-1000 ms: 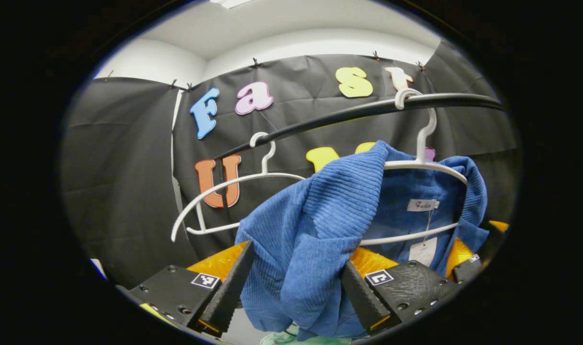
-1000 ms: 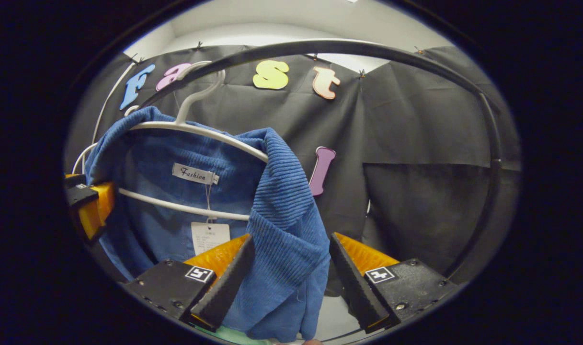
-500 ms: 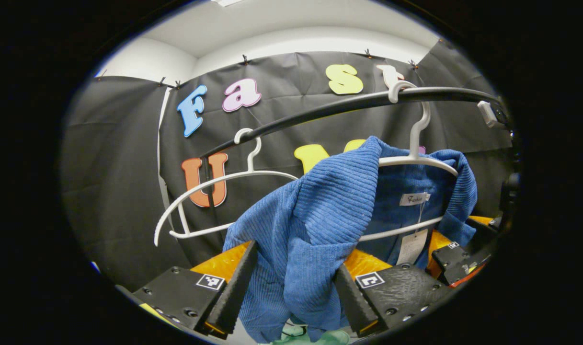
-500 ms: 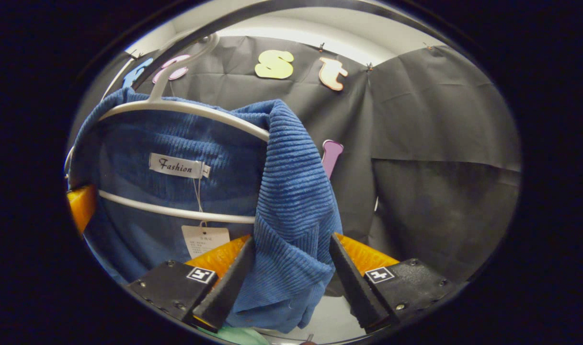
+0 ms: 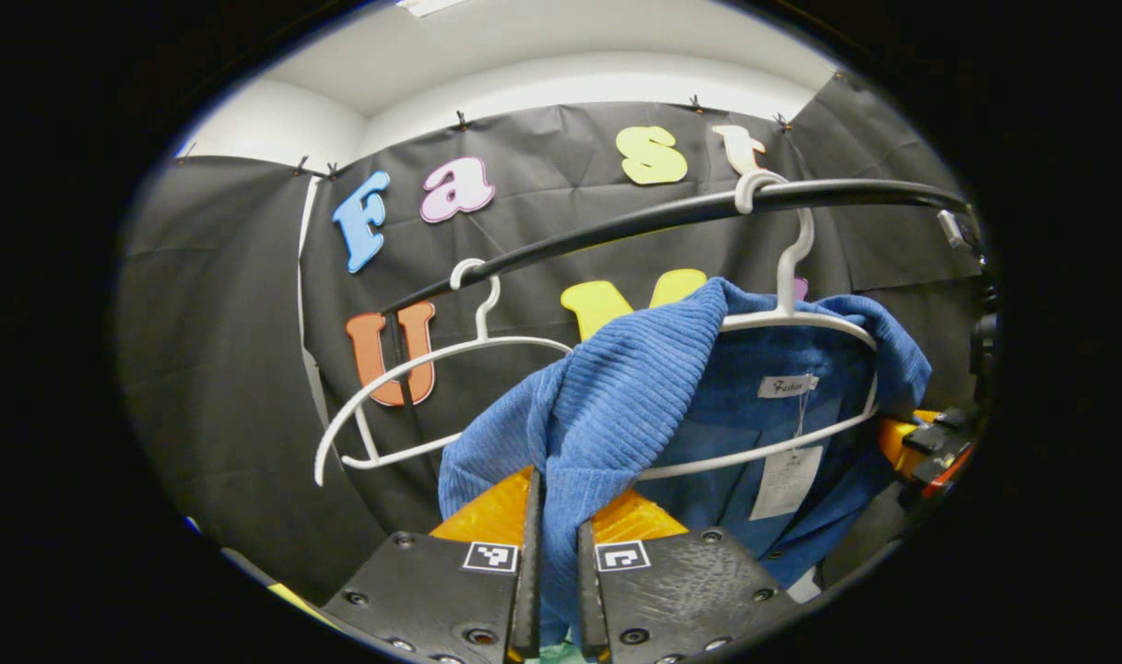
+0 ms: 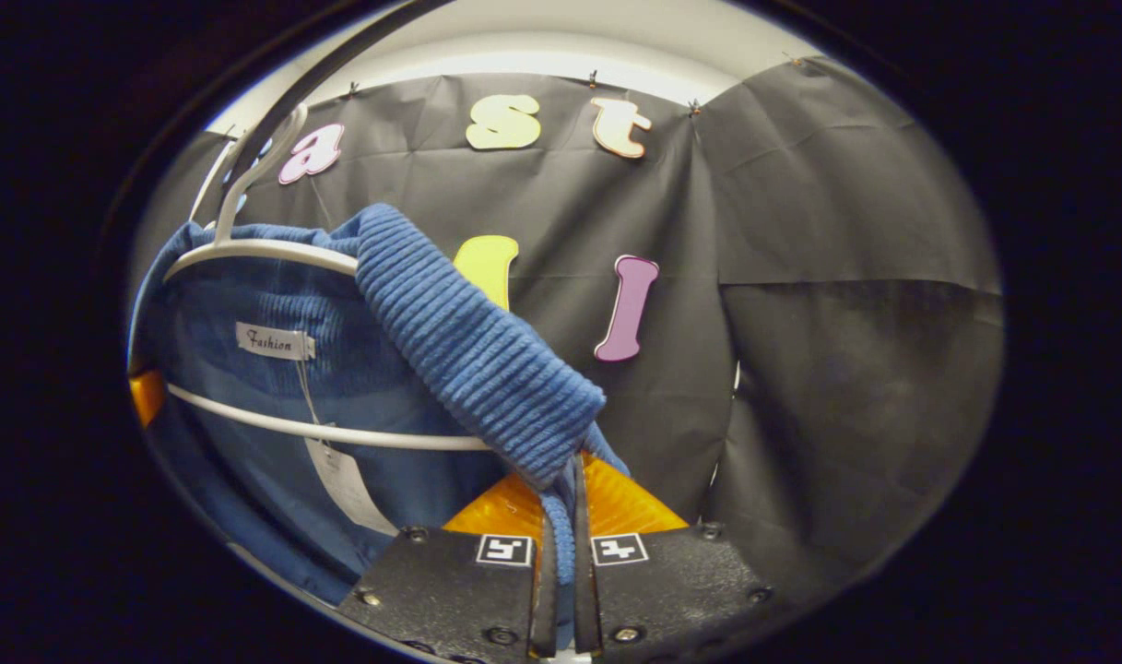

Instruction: Grasp the clothes on the hanger with both hands and then place them into the laundry hamper below.

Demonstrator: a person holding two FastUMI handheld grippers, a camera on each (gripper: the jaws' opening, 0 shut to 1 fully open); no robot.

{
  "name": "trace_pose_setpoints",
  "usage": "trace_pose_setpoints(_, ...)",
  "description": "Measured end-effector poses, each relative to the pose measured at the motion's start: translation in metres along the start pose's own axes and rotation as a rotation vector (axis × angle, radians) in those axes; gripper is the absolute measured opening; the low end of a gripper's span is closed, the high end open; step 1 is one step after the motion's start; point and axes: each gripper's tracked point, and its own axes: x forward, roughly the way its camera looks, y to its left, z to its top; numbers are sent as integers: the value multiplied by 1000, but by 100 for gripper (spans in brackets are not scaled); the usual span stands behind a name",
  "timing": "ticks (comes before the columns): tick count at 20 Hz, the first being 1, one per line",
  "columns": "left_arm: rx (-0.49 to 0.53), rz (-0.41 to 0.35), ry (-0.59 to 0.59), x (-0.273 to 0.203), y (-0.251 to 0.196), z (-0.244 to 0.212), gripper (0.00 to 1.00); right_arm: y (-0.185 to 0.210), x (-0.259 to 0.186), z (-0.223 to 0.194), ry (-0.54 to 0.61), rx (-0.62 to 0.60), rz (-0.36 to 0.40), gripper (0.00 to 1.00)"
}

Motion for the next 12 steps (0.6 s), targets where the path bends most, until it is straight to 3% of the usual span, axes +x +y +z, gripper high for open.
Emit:
trace_pose_setpoints(1, 7, -6, -3, -20, 7, 7, 13, -10, -11, 2, -5, 1, -9, 10)
trace_pose_setpoints(2, 7, -19, -2, -10, 8, 6, 9, -12, -20, 2, 19, 9, -3, 10)
trace_pose_setpoints(5, -6, -52, -4, -21, 14, 12, 6, -12, -31, -6, 45, 26, 23, 10)
trace_pose_setpoints(7, 10, -39, -26, -32, 24, 25, 9, -11, -44, -5, 54, 19, 35, 10)
trace_pose_setpoints(12, 53, -61, -71, -44, 39, 51, 6, -11, -82, 7, 30, 3, 53, 10)
